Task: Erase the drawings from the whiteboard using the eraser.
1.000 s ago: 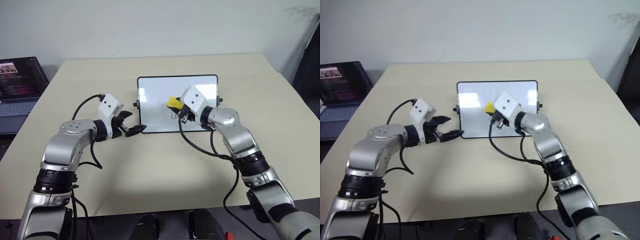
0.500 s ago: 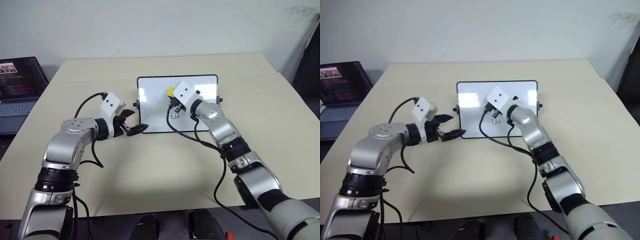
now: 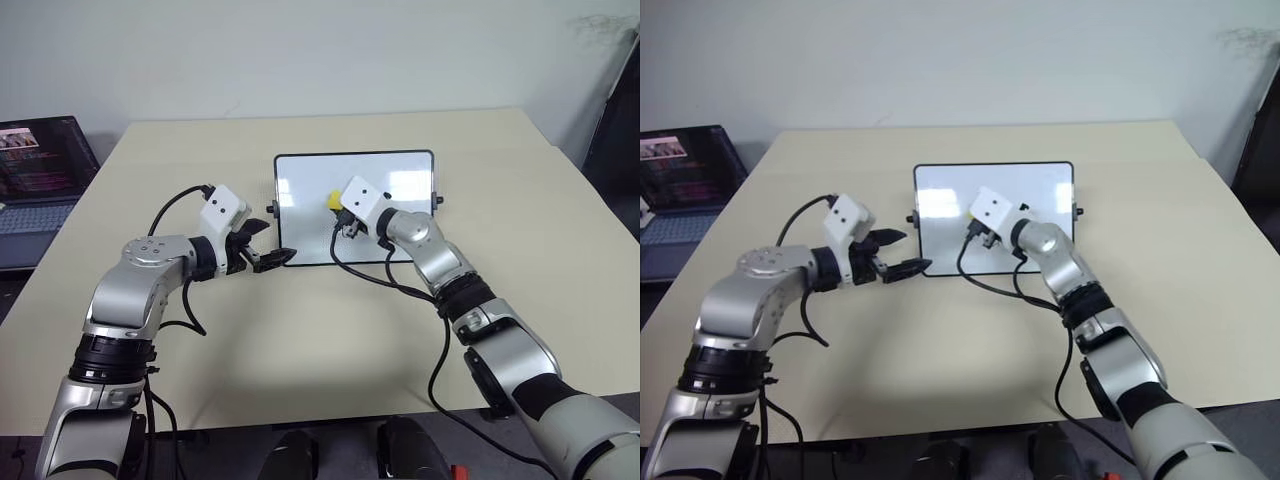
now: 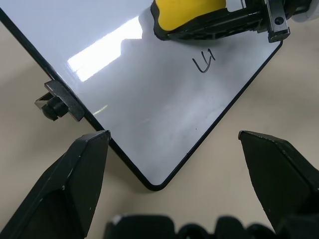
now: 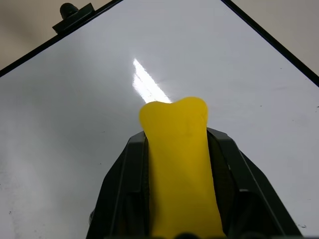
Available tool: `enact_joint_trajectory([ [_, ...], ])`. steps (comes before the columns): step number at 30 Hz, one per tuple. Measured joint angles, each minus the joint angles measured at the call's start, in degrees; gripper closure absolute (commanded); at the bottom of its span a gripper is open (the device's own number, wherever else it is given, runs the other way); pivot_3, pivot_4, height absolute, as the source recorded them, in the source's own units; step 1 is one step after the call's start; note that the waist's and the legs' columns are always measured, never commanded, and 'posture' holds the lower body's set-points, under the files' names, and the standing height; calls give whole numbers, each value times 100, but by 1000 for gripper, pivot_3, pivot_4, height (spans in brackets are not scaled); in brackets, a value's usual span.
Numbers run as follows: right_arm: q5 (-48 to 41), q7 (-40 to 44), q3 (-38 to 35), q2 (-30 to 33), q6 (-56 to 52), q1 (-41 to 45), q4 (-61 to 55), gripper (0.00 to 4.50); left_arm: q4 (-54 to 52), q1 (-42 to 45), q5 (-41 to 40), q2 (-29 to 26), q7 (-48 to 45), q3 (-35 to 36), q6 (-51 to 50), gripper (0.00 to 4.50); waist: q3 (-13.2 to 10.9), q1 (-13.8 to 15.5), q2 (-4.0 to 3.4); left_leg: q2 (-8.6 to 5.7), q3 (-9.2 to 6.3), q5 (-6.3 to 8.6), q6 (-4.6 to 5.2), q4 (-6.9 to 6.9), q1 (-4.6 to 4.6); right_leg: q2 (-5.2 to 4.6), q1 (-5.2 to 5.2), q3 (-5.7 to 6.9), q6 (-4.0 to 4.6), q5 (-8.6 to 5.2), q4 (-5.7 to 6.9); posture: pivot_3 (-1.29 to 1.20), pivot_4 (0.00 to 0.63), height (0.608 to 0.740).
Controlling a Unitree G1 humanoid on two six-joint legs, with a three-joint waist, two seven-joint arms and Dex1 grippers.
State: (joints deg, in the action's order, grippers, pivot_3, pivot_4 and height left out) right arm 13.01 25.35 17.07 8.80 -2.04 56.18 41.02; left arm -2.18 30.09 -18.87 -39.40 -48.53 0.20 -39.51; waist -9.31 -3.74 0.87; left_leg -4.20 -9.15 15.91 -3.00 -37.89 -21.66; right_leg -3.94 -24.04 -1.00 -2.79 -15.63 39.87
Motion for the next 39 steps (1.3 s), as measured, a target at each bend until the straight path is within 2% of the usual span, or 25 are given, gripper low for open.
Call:
enact_joint_trajectory([
  [5,53,-310,-120,192,17,146,57,3273,49,-41,1,-43,24,6,1,0,0,24,0,-1,0,-2,-3,0,-1,0,0,0,0,0,-1,0,150,740],
  [14,171,292,238,107,-116,-243,-318,3283,70,-63,1,-59,38,9,14,0,2,-5,3,1,3,2,3,2,20,0,14,-5,0,0,2,0,150,740],
  [19,200,238,231,145,-248,-266,-354,3284,102,-63,1,-60,43,10,17,0,0,31,0,1,-4,5,9,10,75,21,77,0,-1,-2,-16,0,150,740],
  [23,242,18,191,351,-316,-89,-339,3284,101,-90,-1,-60,45,10,16,0,0,55,1,1,-6,5,9,10,75,21,80,1,-1,-1,-24,0,150,740],
  [29,251,130,137,564,-345,-169,-487,3285,98,-138,-10,-63,42,16,13,0,0,73,2,3,-8,5,9,10,75,21,87,4,-1,-1,-35,0,150,740],
  [39,299,561,454,418,-599,-595,-928,3288,98,-136,-13,-63,39,15,9,0,1,20,2,29,0,5,8,12,83,48,89,-2,6,4,-41,0,150,740],
])
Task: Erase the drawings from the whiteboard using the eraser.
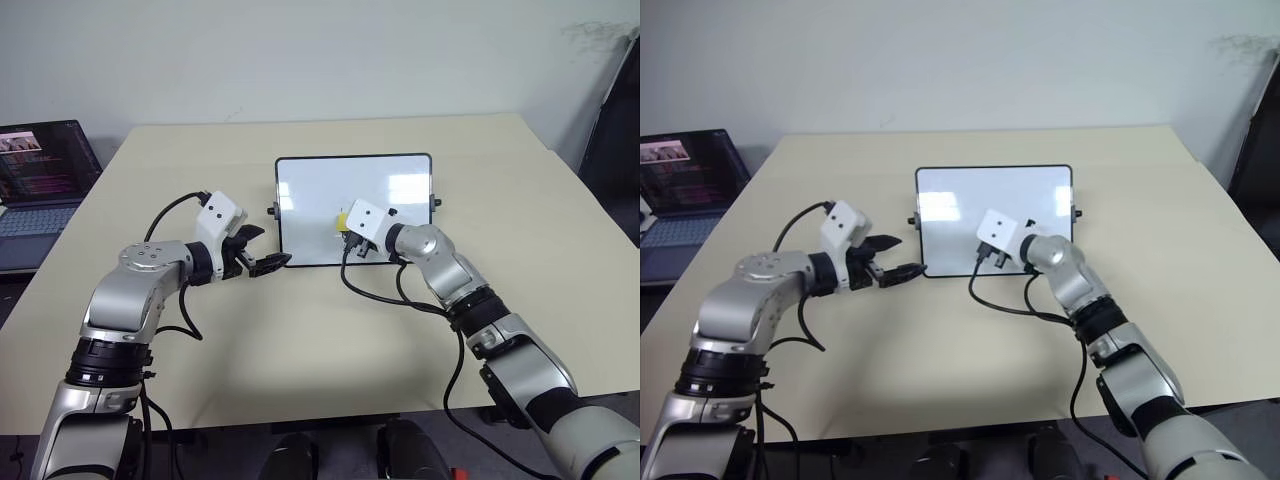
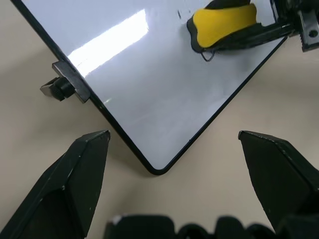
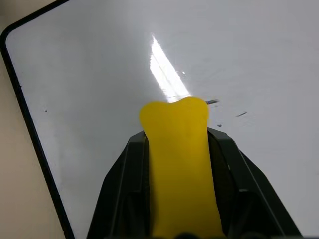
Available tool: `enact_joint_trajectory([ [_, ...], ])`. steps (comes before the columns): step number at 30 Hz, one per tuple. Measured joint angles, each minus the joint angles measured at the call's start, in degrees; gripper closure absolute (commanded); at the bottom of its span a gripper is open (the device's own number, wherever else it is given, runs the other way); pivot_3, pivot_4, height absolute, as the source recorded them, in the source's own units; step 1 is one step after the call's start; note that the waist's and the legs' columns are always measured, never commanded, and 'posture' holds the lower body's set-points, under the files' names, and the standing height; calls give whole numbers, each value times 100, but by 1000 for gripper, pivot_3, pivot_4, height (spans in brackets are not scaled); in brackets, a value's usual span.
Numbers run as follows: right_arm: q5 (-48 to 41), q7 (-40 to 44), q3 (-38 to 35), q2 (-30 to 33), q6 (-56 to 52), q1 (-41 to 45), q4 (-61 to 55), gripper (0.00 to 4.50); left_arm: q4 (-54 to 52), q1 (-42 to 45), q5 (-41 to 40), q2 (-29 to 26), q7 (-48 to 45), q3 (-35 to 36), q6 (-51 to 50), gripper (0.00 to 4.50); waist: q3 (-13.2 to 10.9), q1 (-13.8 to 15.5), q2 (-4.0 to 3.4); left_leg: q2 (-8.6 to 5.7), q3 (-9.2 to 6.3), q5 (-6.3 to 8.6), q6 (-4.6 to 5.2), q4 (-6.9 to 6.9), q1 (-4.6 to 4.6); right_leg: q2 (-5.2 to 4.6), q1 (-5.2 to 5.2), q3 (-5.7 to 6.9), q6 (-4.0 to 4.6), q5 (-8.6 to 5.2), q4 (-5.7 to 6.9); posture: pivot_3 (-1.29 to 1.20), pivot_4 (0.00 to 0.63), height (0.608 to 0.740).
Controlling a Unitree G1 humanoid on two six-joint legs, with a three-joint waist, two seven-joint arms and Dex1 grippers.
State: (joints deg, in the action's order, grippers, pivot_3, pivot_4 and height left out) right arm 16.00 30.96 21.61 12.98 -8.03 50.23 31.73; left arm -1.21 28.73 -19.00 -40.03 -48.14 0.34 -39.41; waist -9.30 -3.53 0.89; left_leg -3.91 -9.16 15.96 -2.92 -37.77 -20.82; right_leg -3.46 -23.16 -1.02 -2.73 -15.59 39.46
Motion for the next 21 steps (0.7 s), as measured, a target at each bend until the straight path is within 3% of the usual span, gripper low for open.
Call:
enact_joint_trajectory([
  [11,-257,-330,-706,126,-398,346,51,3290,-44,-4,-8,0,0,0,-14,0,-5,45,-4,42,15,-2,-5,12,-10,33,-1,3,20,24,-43,0,150,740],
  [21,-257,-284,-571,-350,-412,248,17,3297,-44,-4,-9,1,-15,0,-13,0,-3,-71,-1,61,34,-4,-9,78,9,32,-14,-12,27,23,-51,0,150,740],
])
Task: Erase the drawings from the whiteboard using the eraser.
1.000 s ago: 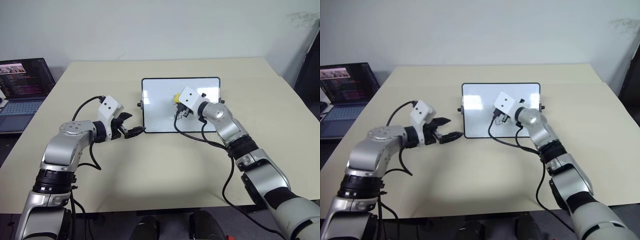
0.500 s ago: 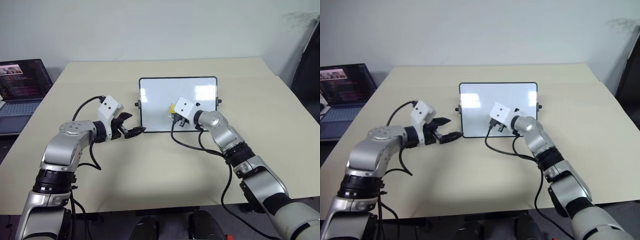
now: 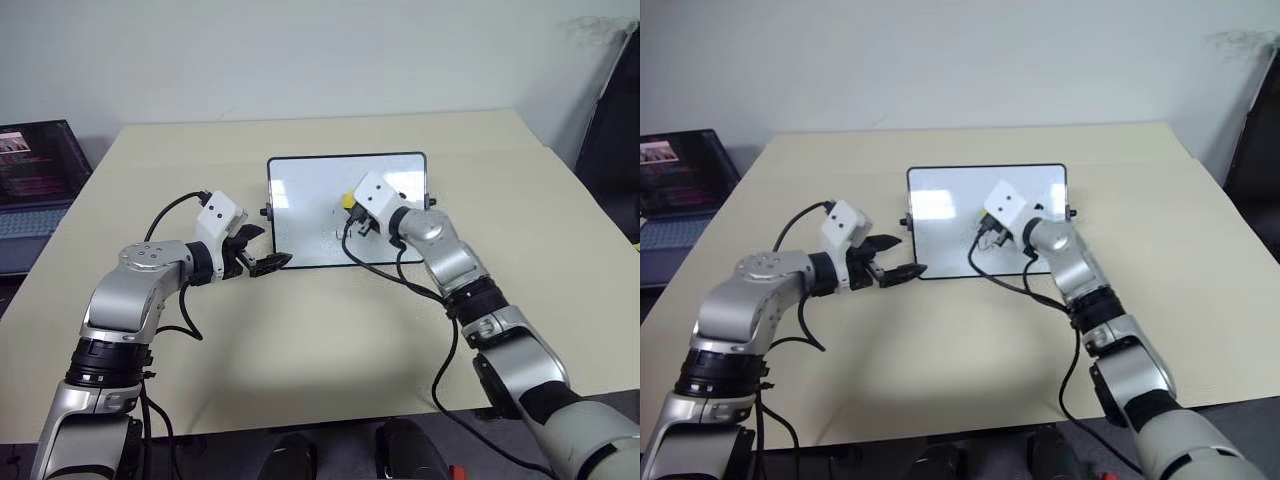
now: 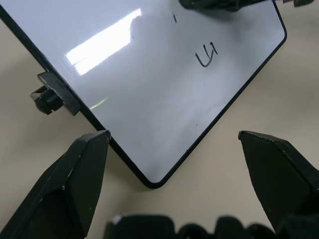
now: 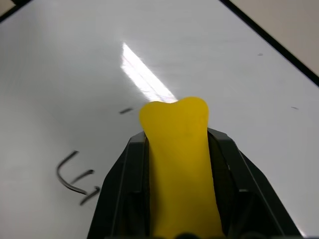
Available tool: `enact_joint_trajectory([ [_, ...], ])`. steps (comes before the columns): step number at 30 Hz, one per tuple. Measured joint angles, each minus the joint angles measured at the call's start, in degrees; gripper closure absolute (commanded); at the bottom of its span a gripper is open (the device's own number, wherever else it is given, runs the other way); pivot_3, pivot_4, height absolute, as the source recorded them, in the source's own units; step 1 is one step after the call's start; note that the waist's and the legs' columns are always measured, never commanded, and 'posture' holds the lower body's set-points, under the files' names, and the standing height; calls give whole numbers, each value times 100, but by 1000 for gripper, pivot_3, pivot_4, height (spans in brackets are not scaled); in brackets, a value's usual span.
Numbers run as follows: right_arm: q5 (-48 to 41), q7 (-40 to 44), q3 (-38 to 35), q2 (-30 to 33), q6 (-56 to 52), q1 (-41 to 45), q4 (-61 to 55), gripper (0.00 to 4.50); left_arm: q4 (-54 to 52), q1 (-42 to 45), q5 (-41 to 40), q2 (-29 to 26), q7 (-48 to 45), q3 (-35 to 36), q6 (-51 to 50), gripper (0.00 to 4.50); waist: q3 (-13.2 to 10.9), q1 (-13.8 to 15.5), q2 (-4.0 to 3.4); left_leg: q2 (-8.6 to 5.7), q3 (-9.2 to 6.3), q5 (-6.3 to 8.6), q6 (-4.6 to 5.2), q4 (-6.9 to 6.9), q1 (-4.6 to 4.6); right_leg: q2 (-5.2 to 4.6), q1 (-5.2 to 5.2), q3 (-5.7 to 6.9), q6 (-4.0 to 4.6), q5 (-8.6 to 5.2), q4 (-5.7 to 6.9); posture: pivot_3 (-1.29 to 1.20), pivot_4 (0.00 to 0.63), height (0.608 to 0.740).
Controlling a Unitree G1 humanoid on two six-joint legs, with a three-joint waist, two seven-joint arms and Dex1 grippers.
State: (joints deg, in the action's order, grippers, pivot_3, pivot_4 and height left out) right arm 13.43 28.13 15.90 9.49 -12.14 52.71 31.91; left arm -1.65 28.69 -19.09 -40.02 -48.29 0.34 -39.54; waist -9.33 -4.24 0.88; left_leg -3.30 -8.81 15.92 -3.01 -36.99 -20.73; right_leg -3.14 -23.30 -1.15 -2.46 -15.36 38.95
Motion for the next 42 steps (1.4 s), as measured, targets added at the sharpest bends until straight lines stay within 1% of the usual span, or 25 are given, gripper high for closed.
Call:
enact_joint_trajectory([
  [4,14,46,155,-167,2,-29,50,3297,0,-1,0,0,0,0,0,0,0,-20,0,-4,0,0,0,-1,0,2,0,0,0,0,0,0,150,740],
  [13,6,118,181,-115,-48,-63,-61,3297,-20,-92,-2,3,18,0,0,0,0,-6,0,-6,-5,-1,-1,0,-4,2,0,7,0,0,-1,0,150,740],
  [16,-409,467,-192,211,-506,-459,-818,3299,-55,-139,-4,7,38,25,6,0,-3,70,-2,-7,-12,0,-1,1,-15,1,-2,13,-1,-1,-14,0,150,740],
  [20,-1133,924,-739,549,-1331,-1137,-2338,3299,-52,-335,-20,85,150,181,23,0,-5,131,-2,-3,-15,4,-7,9,-35,-5,-16,14,-4,-3,-39,0,150,740],
  [22,-1512,1141,-880,720,-1601,-1672,-3234,3299,-84,-387,-53,171,155,192,107,0,-4,154,-2,0,-20,8,-14,11,-42,-9,-17,16,-7,-6,-50,0,150,740],
  [26,-1903,1302,-1042,1071,-1818,-2641,-4098,3299,-128,-530,-68,231,156,217,331,0,-5,162,-2,-1,-16,10,-14,13,-46,-9,-16,14,-7,-6,-69,0,150,740],
  [29,-1867,1292,-1049,1426,-1540,-3307,-4472,3300,-287,-761,-110,236,108,236,530,0,-5,172,-2,1,-17,11,-13,16,-45,-9,-12,16,-7,-6,-77,0,150,740],
  [31,-1663,1219,-1023,1683,-1108,-3711,-4559,3300,-334,-885,-124,255,92,237,626,0,-5,188,-2,0,-16,12,-12,16,-45,-8,-9,18,-8,-6,-79,0,150,740],
  [34,-1334,1032,-984,1876,-366,-4205,-4565,3300,-347,-993,-124,270,137,251,751,0,-6,204,0,2,-15,11,-12,16,-40,-6,-1,19,-8,-6,-81,0,150,740],
  [38,-1117,712,-995,1863,380,-4513,-4472,3300,-384,-1069,-175,316,151,332,772,0,-7,213,1,2,-11,11,-13,15,-33,-3,6,17,-9,-6,-83,0,150,740],
  [42,-1158,502,-1044,1671,645,-4485,-4405,3300,-446,-1101,-186,324,181,339,816,0,-7,229,1,4,-12,10,-14,15,-32,-2,7,18,-8,-6,-82,0,150,740],
])
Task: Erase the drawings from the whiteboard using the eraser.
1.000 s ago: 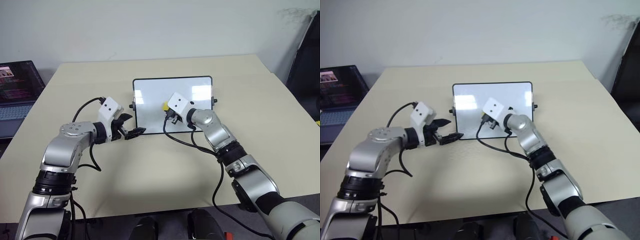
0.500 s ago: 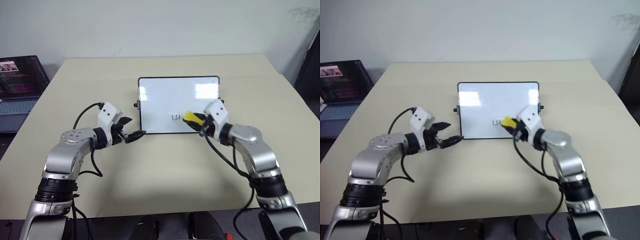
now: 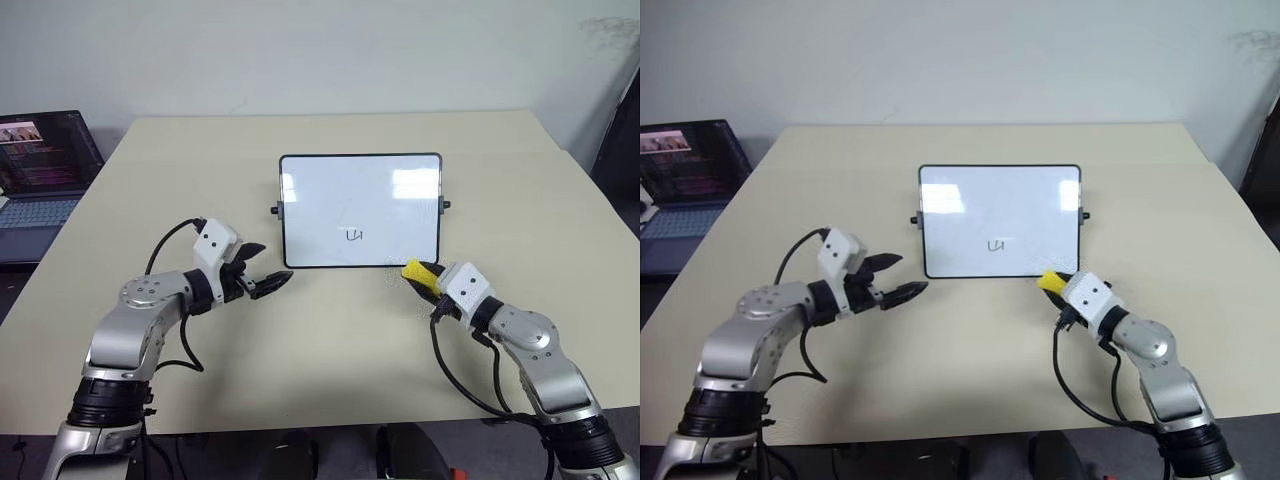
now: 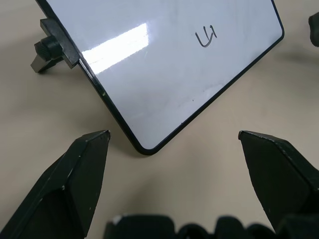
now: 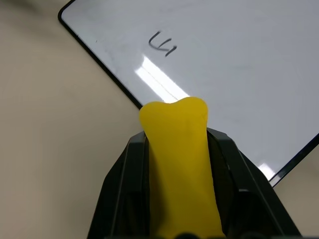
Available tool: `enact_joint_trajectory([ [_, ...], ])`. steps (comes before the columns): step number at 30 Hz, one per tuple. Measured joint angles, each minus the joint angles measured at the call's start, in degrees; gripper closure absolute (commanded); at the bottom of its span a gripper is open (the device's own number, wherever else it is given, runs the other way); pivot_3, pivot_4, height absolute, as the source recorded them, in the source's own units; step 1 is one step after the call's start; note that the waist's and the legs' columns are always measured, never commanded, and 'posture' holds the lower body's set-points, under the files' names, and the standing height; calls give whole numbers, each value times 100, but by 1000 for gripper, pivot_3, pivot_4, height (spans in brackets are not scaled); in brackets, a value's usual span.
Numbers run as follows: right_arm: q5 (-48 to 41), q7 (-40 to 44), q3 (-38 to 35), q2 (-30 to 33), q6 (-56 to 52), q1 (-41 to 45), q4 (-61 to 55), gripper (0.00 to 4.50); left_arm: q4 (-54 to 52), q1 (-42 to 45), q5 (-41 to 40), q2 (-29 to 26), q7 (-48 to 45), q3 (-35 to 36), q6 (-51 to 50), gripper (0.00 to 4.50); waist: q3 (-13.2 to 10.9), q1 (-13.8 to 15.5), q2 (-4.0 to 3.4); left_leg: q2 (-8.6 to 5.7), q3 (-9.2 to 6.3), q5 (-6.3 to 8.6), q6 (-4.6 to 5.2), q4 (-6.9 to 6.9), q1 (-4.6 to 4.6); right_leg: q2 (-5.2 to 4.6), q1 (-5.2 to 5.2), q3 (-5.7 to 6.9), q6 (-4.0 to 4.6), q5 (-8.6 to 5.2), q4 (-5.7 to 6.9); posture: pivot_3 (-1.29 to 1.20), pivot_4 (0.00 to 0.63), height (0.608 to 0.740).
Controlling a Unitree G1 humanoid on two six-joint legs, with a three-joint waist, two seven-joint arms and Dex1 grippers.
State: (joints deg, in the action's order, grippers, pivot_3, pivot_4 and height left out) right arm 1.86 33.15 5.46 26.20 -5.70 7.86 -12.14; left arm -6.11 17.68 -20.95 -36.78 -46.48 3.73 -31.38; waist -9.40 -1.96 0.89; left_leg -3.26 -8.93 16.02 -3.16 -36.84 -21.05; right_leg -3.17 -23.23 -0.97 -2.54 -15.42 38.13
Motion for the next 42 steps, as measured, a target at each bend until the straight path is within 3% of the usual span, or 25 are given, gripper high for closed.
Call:
enact_joint_trajectory([
  [7,-43,-82,180,-402,100,1225,506,3300,3,192,61,23,199,-3,39,0,0,6,0,-1,2,-1,-1,-2,7,6,4,1,2,1,3,0,150,740],
  [15,768,-758,617,-926,816,3484,3502,3300,156,324,81,24,99,-132,34,0,-1,-10,1,-4,17,-10,-17,5,4,7,-6,-4,3,2,-1,0,150,740],
  [20,943,-1092,713,-1285,1724,4415,5217,3300,138,337,67,13,-39,-186,5,0,0,-45,1,-3,18,-9,-16,14,2,5,-8,-4,3,2,-7,0,150,740],
  [28,1151,-833,1010,-1571,2476,4609,6314,3303,121,326,67,-12,-66,-185,-76,0,2,-130,1,-3,19,-9,-15,8,19,6,1,-9,3,2,12,0,150,740],
  [35,1374,-370,1516,-1613,2684,4137,6395,3304,139,354,67,-39,-155,-185,-79,0,9,-141,5,-5,39,-4,7,-11,63,10,15,-31,7,3,81,0,150,740],
  [39,1452,-247,1617,-1566,2668,4038,6441,3304,216,398,67,-61,-177,-184,-80,0,4,-136,2,-5,37,-18,12,-10,138,18,101,-16,-10,-10,78,0,150,740],
  [42,1398,-120,1580,-1467,2595,4009,6277,3304,235,451,68,-71,-184,-182,-80,0,3,-135,2,-3,30,-23,17,-11,140,18,105,-15,-12,-9,78,0,150,740],
])
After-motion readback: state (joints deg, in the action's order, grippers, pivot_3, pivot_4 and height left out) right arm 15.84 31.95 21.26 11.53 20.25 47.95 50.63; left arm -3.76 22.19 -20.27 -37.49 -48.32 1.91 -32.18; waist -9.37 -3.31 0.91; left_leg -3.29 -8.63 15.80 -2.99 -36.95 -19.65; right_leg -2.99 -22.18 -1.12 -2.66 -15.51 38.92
